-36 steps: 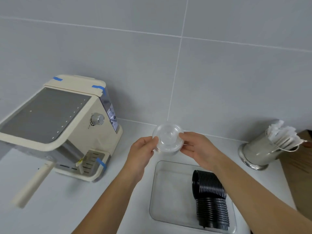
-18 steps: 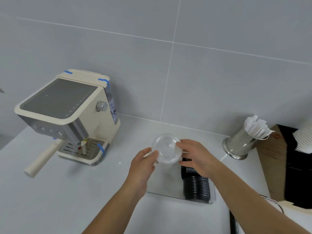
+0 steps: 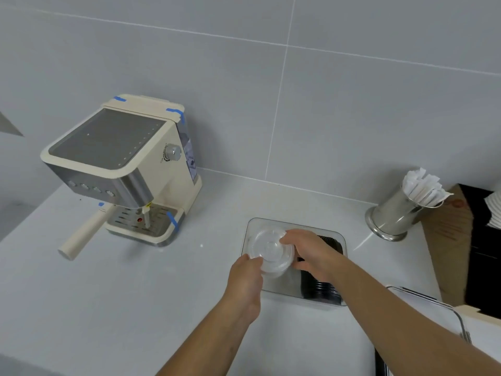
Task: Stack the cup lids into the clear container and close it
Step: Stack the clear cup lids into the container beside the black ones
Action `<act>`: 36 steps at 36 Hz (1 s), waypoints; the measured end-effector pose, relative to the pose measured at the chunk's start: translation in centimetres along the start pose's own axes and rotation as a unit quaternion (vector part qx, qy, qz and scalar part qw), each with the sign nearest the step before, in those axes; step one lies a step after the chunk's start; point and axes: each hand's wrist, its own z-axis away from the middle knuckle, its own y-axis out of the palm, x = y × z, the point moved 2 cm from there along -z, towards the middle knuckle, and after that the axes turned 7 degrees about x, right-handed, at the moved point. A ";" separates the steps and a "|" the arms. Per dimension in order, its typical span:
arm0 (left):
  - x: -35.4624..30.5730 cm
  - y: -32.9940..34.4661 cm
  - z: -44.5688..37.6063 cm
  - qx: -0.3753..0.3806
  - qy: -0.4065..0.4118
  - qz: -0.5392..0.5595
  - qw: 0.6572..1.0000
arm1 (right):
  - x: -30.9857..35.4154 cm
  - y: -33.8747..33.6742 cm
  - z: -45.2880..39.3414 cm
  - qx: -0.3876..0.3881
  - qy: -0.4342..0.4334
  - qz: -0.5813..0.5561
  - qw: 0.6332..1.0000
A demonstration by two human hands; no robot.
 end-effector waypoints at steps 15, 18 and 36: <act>-0.7 1.5 -1.1 -0.033 -0.061 0.078 0.995 | -1.4 1.3 -3.4 -0.023 0.041 -0.002 0.999; -0.7 1.5 -1.5 -0.039 -0.066 0.095 0.993 | -1.4 1.5 -3.6 -0.029 0.061 -0.004 0.998; -1.8 1.9 -2.7 -0.062 -0.106 0.142 0.982 | -1.8 2.0 -4.9 -0.065 0.028 0.047 0.996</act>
